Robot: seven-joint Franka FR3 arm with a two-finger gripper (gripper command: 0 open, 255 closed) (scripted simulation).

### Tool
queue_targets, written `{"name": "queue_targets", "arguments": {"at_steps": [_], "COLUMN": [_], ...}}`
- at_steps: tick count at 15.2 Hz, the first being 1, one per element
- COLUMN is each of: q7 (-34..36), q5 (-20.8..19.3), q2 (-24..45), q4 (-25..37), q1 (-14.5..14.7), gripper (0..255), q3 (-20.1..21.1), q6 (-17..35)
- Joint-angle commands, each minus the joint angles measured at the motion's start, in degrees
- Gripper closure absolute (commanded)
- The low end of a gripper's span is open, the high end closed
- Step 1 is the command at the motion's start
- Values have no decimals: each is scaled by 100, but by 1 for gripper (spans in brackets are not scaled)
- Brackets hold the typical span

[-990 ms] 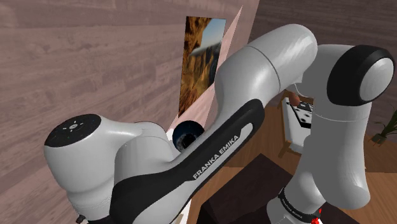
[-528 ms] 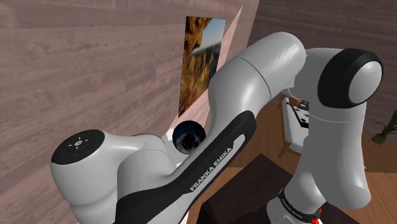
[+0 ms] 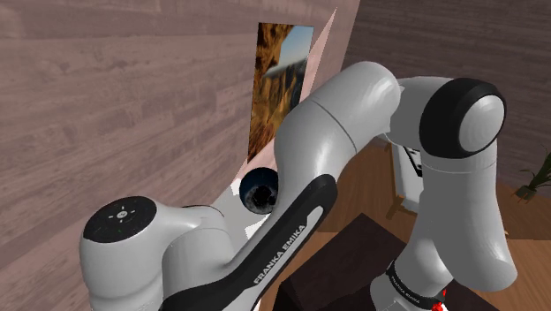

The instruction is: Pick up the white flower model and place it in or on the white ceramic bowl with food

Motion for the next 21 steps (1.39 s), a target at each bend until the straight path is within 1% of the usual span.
{"name": "queue_targets", "arguments": {"at_steps": [1,7,8,9,10,12,13,17,21], "q7": [-11,-76,-38,-57,-133,-111,-73,-256,-257], "q5": [18,121,128,220,234,208,116,404,405], "q2": [2,-36,-110,-258,-239,-180,-34,-465,-465], "q4": [-187,-192,-328,-344,-296,-236,-192,-17,-17], "q1": [-15,114,106,66,16,48,108,-30,-28], "gripper": [255,255,0,0,0,0,0,0,0], "q3": [-102,-244,-230,-155,-162,-180,-238,-55,-56], "q6": [-818,-799,-730,-854,-884,-891,-800,-1360,-1360]}}
